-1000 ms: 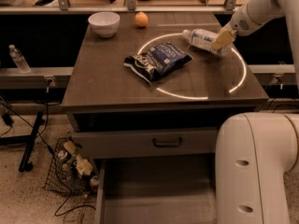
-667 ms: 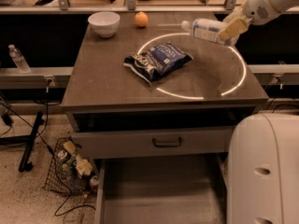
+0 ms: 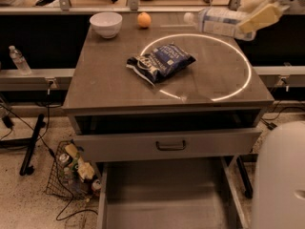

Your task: Place blue plastic bottle into middle drawer

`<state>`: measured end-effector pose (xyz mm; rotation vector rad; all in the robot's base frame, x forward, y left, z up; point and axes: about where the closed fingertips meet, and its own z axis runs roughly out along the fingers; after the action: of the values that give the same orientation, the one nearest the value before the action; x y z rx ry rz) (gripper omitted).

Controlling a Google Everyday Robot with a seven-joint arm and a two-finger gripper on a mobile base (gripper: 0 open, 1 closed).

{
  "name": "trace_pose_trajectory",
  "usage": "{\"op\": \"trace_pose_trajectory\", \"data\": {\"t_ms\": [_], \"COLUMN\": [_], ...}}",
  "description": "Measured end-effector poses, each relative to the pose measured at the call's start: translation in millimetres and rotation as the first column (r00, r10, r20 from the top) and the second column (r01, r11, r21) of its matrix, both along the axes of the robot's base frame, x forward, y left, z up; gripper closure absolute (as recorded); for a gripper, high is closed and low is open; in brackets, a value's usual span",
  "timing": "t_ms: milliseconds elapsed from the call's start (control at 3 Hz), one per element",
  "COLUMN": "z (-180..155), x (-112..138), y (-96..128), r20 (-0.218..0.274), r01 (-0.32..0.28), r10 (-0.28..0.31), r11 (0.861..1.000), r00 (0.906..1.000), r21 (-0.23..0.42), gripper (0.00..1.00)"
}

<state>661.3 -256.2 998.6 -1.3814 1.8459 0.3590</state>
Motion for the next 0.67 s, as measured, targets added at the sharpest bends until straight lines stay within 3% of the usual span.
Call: {"op": "trace_pose_trajectory", "data": {"t_ms": [333, 667], "z": [12.0, 2.7], "x": [-43.0, -71.3], "y": [4.0, 3.3], "r20": [-0.037, -0.095], "r01": [-0.094, -0.13], "r10": [0.097, 0.139], "r11": [0.993, 0.987], "r00": [0.9946, 0.9856], "r21": [0.072, 0.099], "gripper": [1.0, 1.0]}}
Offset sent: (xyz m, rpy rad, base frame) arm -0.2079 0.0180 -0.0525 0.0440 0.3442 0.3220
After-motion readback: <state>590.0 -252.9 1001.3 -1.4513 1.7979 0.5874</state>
